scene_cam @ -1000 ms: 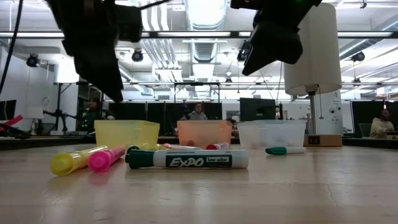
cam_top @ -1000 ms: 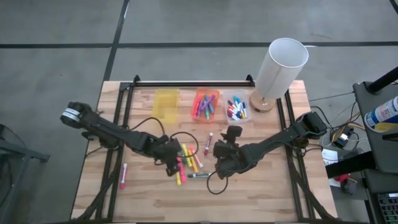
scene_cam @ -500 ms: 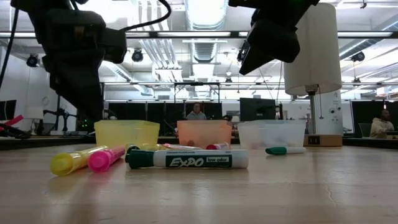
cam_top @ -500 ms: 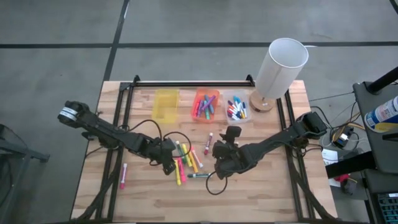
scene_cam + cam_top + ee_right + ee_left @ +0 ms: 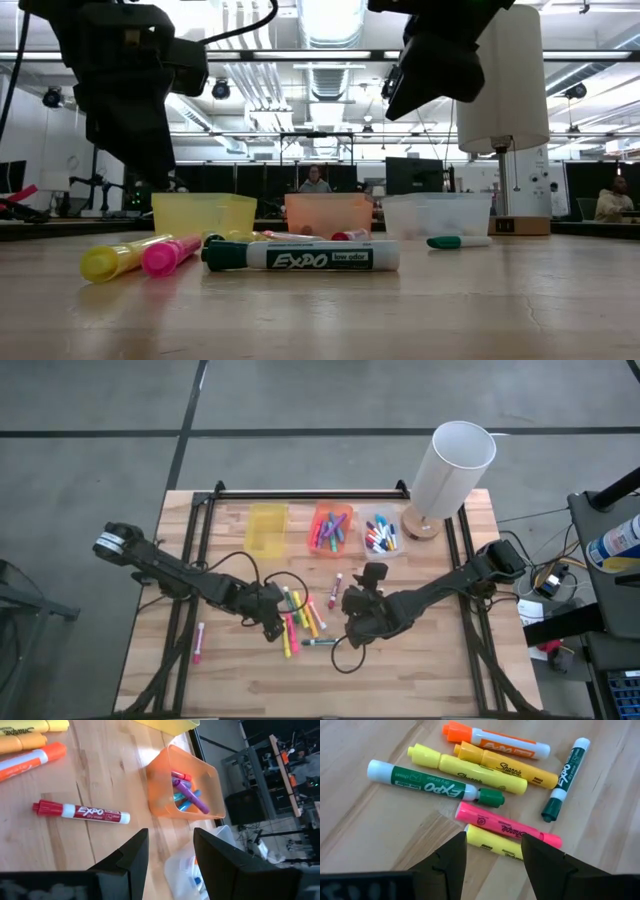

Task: Pick & Place Markers
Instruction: Put the left yellow highlighter into the orange bin

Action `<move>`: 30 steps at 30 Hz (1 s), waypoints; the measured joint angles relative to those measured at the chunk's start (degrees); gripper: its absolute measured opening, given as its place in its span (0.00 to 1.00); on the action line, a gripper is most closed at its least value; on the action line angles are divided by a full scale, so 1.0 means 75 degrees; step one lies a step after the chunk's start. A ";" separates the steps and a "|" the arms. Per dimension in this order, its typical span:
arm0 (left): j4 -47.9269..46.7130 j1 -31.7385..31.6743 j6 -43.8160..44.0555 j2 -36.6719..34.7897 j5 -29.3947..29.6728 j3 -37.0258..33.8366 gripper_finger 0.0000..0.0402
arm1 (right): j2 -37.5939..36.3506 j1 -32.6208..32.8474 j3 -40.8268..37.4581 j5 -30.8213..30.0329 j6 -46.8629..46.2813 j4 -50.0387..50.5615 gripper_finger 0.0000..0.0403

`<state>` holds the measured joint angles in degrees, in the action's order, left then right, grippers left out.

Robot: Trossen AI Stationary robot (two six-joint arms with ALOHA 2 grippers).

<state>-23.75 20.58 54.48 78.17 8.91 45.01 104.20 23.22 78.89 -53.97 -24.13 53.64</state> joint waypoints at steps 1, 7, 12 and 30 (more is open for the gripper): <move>0.0000 0.0000 0.0000 0.0000 0.0000 0.0000 0.45 | 0.0000 0.0000 0.0000 -0.0001 0.0064 0.0002 0.37; -0.0003 0.0000 -0.0127 0.0000 0.0000 0.0000 0.45 | 0.0000 -0.0021 0.0000 -0.0011 0.0780 0.0013 0.37; -0.0006 0.0000 -0.0715 0.0000 0.0000 -0.0003 0.45 | -0.0011 -0.0233 0.0000 -0.0019 0.1031 0.0044 0.37; -0.0057 -0.0966 -0.3590 -0.1454 0.0029 0.0093 0.45 | -0.0755 -0.2018 0.0003 -0.0010 0.2072 -0.0112 0.35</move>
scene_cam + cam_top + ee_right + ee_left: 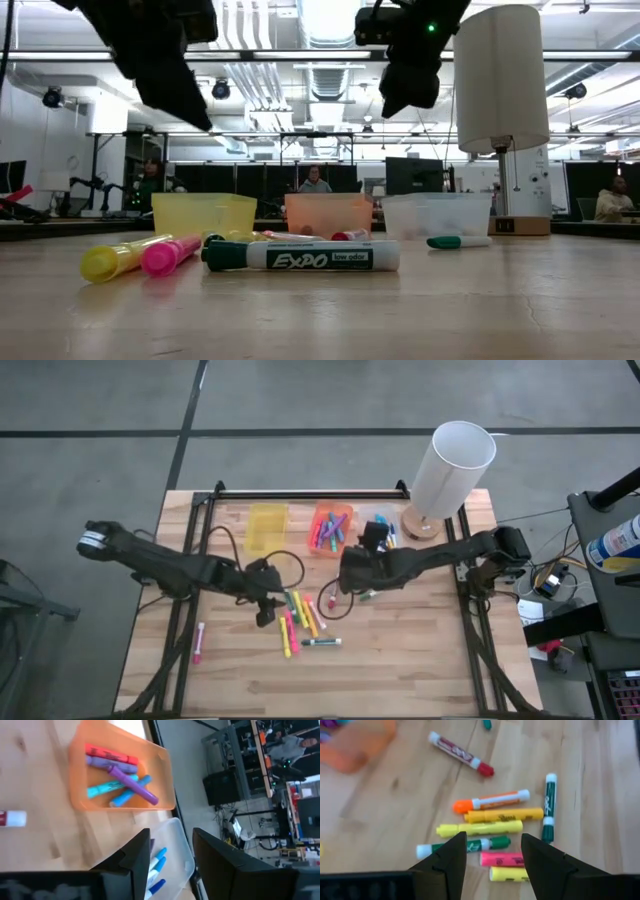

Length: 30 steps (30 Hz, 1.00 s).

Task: Pick & Place Markers
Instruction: Put the left yellow highlighter into the orange bin

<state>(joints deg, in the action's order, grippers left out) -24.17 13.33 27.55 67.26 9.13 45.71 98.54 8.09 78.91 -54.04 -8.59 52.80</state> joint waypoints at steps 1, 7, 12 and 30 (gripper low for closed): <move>-0.0004 -0.0044 -0.0072 -0.0094 0.0001 0.0000 0.45 | -0.0039 -0.0036 0.0000 0.0006 0.0021 0.0000 0.34; 0.0010 -0.0100 -0.0303 -0.0268 0.0346 -0.0004 0.45 | -0.0104 -0.0124 -0.0005 0.0014 0.0393 -0.0008 0.35; 0.0016 -0.0100 -0.0217 -0.0173 0.0391 -0.0009 0.45 | -0.0087 -0.0113 -0.0056 0.0056 0.0243 0.0119 0.35; 0.0020 -0.0123 -0.0413 -0.0116 0.0434 0.0012 0.45 | -0.0139 -0.0336 -0.0149 0.1236 0.2419 -0.1574 0.33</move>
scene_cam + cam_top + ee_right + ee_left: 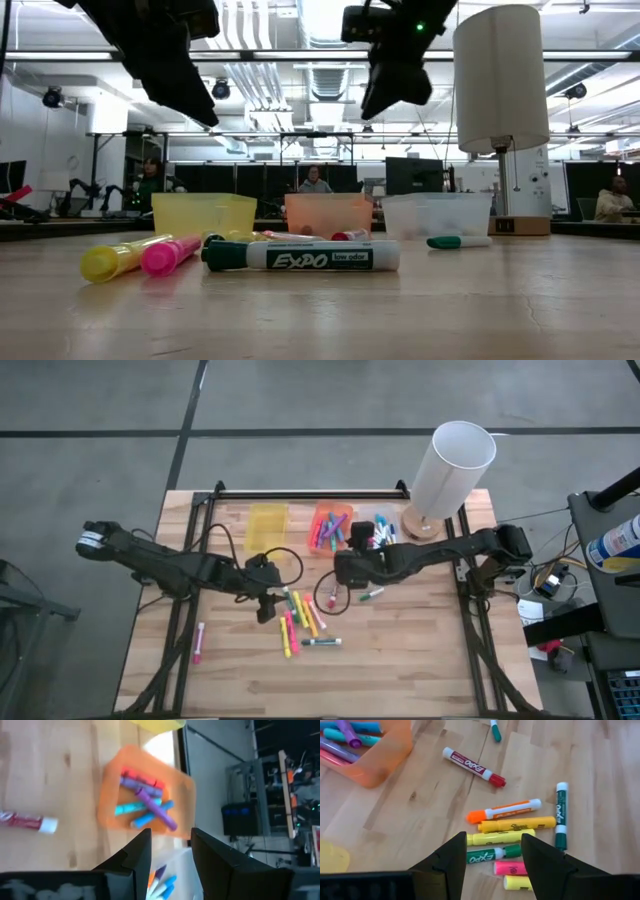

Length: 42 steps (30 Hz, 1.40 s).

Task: Pick & Place Markers
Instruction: Put the left yellow highlighter into the orange bin

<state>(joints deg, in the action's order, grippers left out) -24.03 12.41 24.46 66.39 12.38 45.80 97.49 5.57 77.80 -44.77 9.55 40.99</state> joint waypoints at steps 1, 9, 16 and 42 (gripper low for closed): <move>-0.0001 -0.0003 -0.0061 0.0000 0.0061 -0.0006 0.45 | 0.0000 -0.0064 0.0000 0.0004 0.0119 -0.0125 0.33; 0.0021 -0.0012 -0.0297 0.0008 0.0166 -0.0009 0.45 | -0.0003 -0.0565 -0.0013 0.0065 -0.0180 -0.0198 0.32; 0.0091 -0.0047 -0.0157 0.0076 0.0107 -0.0013 0.45 | -0.0003 -0.0593 -0.0064 0.0484 -0.0494 -0.0146 0.32; 0.0687 0.0438 -0.0492 0.1240 -0.1934 -0.0015 0.45 | 0.0012 0.0028 -0.0411 0.2862 -0.1602 0.0300 0.32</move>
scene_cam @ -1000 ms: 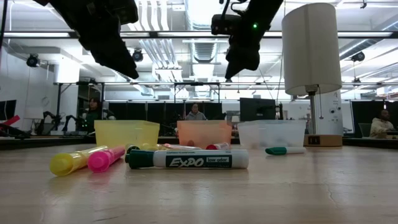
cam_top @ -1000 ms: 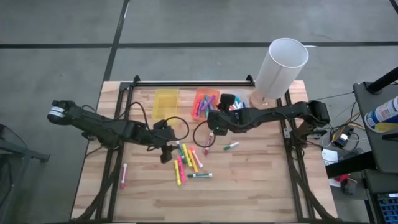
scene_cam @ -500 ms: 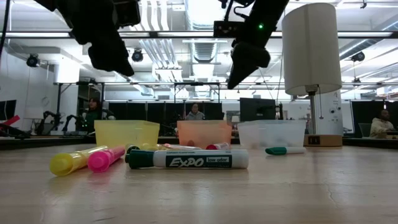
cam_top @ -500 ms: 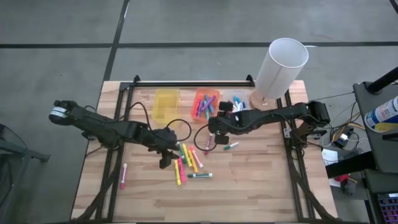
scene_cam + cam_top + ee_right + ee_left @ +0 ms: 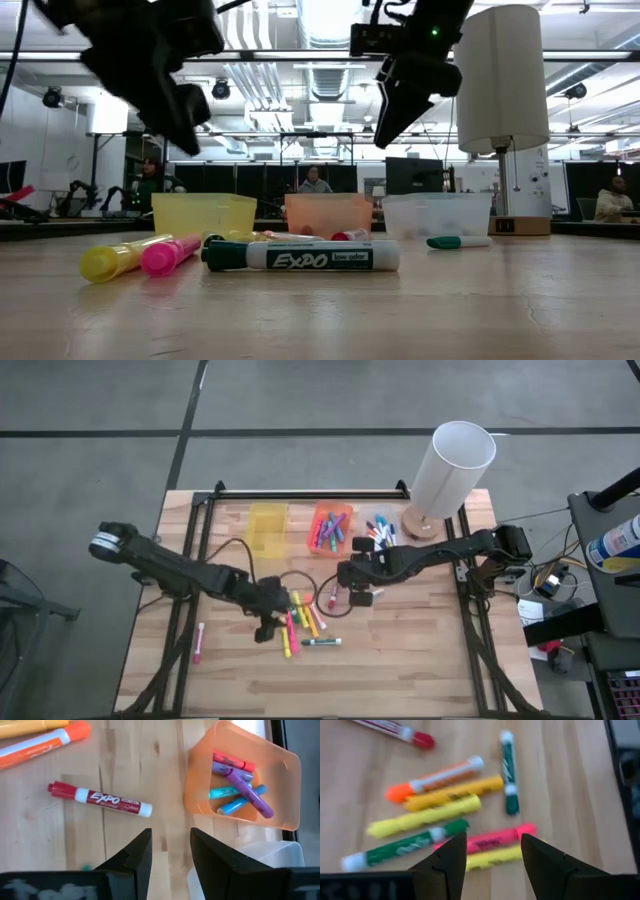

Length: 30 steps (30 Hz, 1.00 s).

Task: Pick & Place Markers
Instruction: Put the left yellow highlighter into the orange bin

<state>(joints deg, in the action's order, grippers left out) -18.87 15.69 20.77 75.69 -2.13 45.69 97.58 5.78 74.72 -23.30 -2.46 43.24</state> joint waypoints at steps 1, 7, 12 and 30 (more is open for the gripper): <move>0.0002 0.0095 -0.0136 0.0119 -0.0022 0.0000 0.45 | 0.0000 0.0027 0.0000 -0.0001 0.0001 -0.0005 0.32; 0.0056 0.0575 -0.0627 0.0682 -0.0008 0.0050 0.45 | 0.0000 0.0049 0.0000 -0.0012 -0.0136 -0.0046 0.32; 0.0192 0.0844 -0.1282 0.1047 0.0229 0.0119 0.45 | 0.0000 0.0049 0.0000 -0.0024 -0.0279 -0.0101 0.32; 0.0326 0.1106 -0.2762 0.2527 0.0418 0.0291 0.44 | 0.0000 0.0049 0.0000 -0.0021 -0.0364 -0.0277 0.32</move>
<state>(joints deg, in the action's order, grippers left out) -16.43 23.99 0.05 94.64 1.01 47.88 97.58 6.15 74.72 -23.46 -5.19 41.17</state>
